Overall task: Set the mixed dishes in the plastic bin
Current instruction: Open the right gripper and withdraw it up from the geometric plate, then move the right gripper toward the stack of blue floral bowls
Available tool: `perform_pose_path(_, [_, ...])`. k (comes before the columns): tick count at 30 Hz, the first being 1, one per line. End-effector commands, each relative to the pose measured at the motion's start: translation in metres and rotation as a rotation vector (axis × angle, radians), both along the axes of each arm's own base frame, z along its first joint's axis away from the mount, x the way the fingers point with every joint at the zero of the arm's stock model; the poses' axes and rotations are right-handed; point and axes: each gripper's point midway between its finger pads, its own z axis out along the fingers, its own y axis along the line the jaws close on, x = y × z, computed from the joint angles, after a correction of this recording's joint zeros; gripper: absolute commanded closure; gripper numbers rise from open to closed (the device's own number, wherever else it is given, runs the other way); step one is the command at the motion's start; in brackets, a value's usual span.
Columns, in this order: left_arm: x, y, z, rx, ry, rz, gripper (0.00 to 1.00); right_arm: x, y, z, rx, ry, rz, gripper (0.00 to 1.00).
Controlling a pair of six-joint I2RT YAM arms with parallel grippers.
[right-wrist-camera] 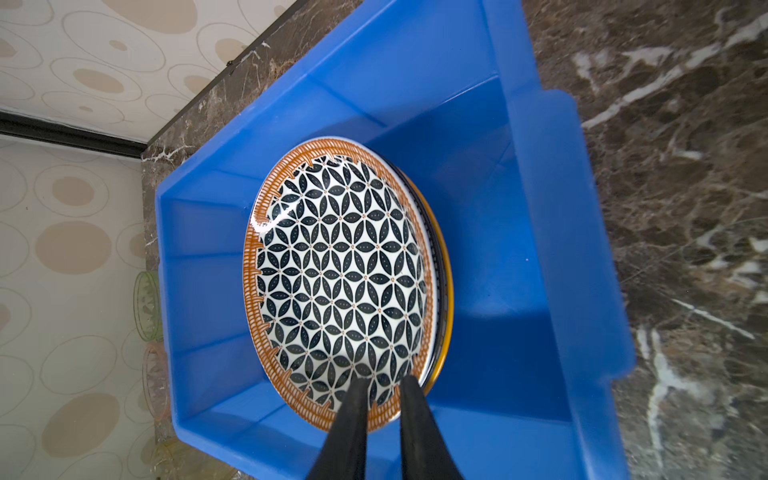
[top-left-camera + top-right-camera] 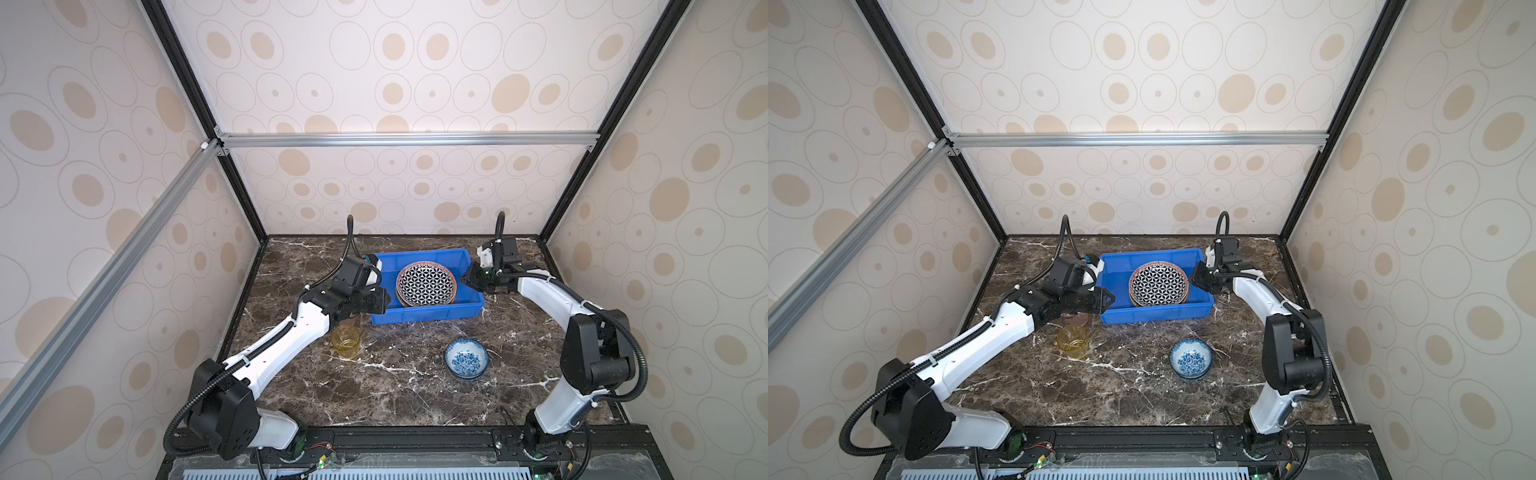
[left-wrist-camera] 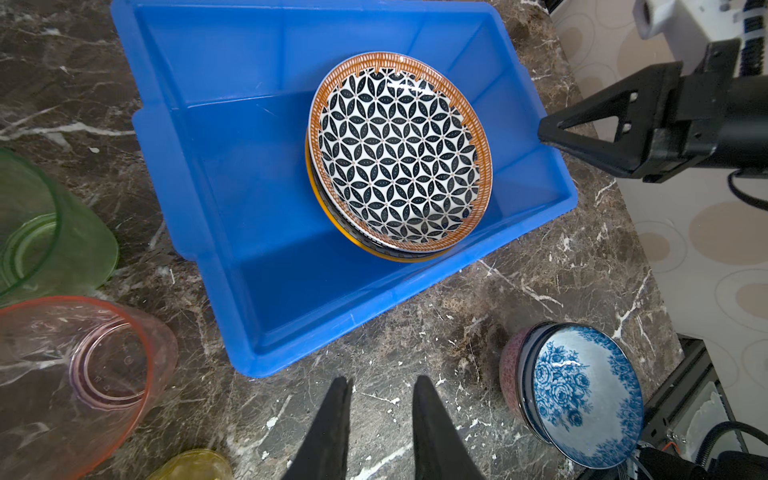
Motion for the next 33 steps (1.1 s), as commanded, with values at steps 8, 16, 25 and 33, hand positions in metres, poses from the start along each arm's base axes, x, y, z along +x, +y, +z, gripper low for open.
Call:
perform_pose_path(8, [-0.008,0.005,0.016,-0.043,-0.043,0.032,0.73,-0.027,-0.006,0.022,-0.034,-0.038,0.012,0.82])
perform_pose_path(16, [-0.014,0.0,0.015,-0.054,-0.028,0.015,0.73,-0.046,-0.007,0.038,-0.041,-0.073,0.024,0.82])
perform_pose_path(25, [-0.021,-0.009,0.014,-0.059,-0.031,-0.011,0.72,-0.071,-0.014,0.049,-0.071,-0.093,0.038,0.81])
perform_pose_path(33, [-0.028,-0.025,0.012,-0.049,-0.032,-0.059,0.7,-0.096,-0.018,0.054,-0.094,-0.085,0.069,0.81])
